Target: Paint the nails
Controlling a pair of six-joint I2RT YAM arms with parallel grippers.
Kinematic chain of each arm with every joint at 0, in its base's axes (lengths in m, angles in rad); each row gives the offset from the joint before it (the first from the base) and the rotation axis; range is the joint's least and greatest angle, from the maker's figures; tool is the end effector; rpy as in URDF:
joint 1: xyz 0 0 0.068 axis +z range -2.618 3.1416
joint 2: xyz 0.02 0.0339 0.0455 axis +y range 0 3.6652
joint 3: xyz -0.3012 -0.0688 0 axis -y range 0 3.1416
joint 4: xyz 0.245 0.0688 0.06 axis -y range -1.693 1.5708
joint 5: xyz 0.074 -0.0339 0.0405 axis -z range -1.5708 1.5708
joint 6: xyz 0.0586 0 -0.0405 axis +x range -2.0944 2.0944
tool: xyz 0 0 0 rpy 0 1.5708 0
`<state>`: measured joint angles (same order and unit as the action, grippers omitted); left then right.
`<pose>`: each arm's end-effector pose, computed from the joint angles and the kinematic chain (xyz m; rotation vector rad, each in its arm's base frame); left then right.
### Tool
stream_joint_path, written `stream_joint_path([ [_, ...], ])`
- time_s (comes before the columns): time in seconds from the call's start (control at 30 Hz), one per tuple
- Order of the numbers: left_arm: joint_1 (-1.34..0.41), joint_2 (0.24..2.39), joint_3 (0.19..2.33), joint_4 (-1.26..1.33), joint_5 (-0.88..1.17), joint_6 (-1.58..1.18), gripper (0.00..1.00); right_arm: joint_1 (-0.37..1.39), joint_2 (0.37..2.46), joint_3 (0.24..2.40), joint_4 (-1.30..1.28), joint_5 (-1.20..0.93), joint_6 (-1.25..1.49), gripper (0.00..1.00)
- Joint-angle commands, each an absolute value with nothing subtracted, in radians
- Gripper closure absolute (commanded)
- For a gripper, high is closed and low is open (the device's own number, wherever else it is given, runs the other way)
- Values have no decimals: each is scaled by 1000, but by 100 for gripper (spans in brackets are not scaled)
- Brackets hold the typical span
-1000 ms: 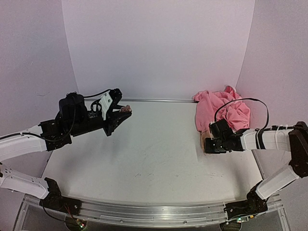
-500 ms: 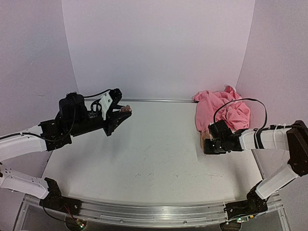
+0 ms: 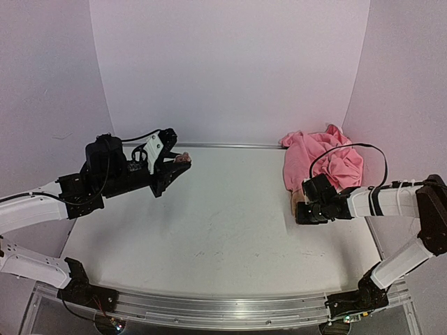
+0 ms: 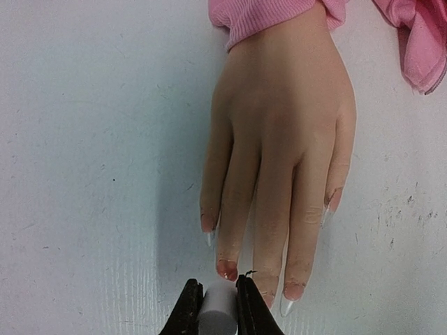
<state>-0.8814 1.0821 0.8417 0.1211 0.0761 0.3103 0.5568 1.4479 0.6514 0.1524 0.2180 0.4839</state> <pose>0.1634 -0.2053 0.3636 1.0092 1.3853 -0.4907 0.2633 0.1489 0.2004 0.0403 2.2178 0.3399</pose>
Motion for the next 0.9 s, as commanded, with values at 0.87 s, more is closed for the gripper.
stream_joint_path([
  [0.87,-876,1054,843,164,92,294,100,554,1344,661,73,173,501,100],
])
